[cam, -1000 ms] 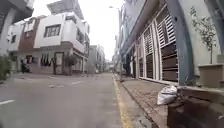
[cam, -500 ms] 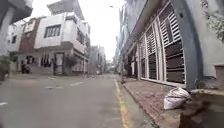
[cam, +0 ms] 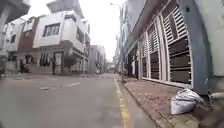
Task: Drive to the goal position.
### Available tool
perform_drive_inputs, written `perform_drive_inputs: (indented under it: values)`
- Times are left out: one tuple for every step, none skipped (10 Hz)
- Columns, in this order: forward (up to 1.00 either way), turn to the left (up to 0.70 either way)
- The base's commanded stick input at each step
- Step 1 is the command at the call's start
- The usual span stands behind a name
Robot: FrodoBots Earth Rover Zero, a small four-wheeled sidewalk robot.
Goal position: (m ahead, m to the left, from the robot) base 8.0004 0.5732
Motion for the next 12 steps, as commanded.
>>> perform_drive_inputs:
  values:
    - [0.47,0.01]
    - [0.47,0.01]
    - [0.47,0.01]
    - [0.47,0.01]
    - [0.47,0.01]
    - [0.47,0.01]
    - [0.47,0.01]
    - [0.47,0.01]
    - [0.47,0.01]
    - [0.47,0.01]
    - [0.47,0.01]
    - [0.47,0.01]
